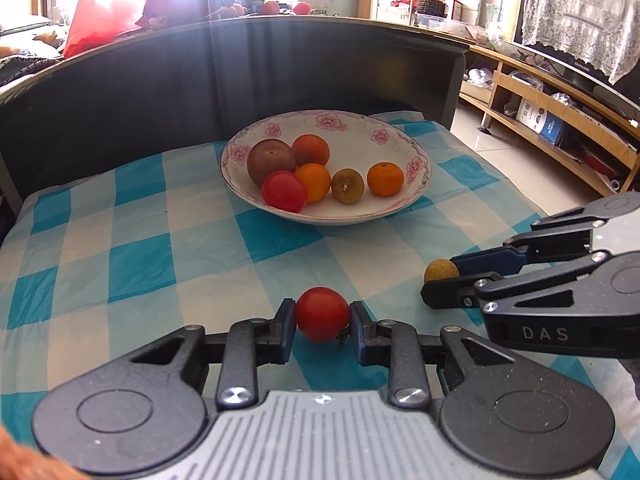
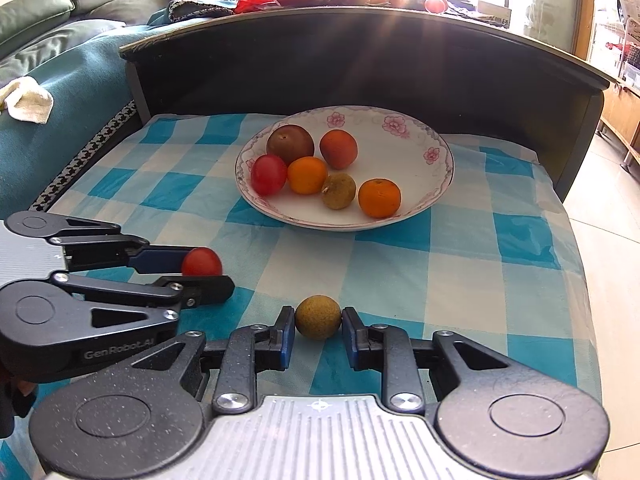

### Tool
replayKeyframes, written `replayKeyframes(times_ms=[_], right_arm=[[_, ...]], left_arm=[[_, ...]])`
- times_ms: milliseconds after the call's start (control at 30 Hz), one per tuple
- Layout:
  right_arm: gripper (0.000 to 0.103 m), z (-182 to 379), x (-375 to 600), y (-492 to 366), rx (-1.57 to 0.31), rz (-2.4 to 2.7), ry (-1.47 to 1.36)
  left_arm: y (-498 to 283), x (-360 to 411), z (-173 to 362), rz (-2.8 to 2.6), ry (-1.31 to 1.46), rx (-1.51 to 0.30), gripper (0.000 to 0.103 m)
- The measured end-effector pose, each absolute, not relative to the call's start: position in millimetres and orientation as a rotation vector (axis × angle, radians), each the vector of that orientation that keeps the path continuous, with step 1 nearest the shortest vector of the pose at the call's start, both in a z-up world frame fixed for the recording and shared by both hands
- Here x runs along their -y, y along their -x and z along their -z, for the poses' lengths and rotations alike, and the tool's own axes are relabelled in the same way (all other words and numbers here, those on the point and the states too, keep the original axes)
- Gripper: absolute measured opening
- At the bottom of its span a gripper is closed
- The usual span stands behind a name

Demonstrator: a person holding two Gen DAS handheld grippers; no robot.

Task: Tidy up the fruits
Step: 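Grasp the red tomato with the left tool while the right tool grasps the brown kiwi, then carry the red tomato and brown kiwi over the flowered plate with both tools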

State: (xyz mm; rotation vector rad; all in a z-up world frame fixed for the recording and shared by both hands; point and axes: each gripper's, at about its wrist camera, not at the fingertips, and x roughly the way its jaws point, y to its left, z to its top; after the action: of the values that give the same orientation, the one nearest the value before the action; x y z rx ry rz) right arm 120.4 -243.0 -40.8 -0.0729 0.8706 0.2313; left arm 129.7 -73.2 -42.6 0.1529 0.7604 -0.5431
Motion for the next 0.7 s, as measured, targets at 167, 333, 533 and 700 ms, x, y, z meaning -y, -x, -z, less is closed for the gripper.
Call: replayKeyframes(times_ms=[167, 333, 533, 700], right_arm=[[0.019, 41, 239, -116, -0.870, -0.237, 0.095], [0.019, 41, 235, -109, -0.876, -0.249, 0.112], [0.019, 40, 230, -99, -0.880, -0.251, 0.138], [0.019, 35, 231, -92, -0.880, -0.237, 0.143]], left_arm=[[-117, 68, 39, 0.550, -0.164, -0.773, 0.037], [-107, 64, 38, 0.551, -0.171, -0.782, 0.037], [-97, 61, 34, 0.546, -0.165, -0.779, 0.037], [-91, 60, 32, 0.540, -0.162, -0.776, 0.037]])
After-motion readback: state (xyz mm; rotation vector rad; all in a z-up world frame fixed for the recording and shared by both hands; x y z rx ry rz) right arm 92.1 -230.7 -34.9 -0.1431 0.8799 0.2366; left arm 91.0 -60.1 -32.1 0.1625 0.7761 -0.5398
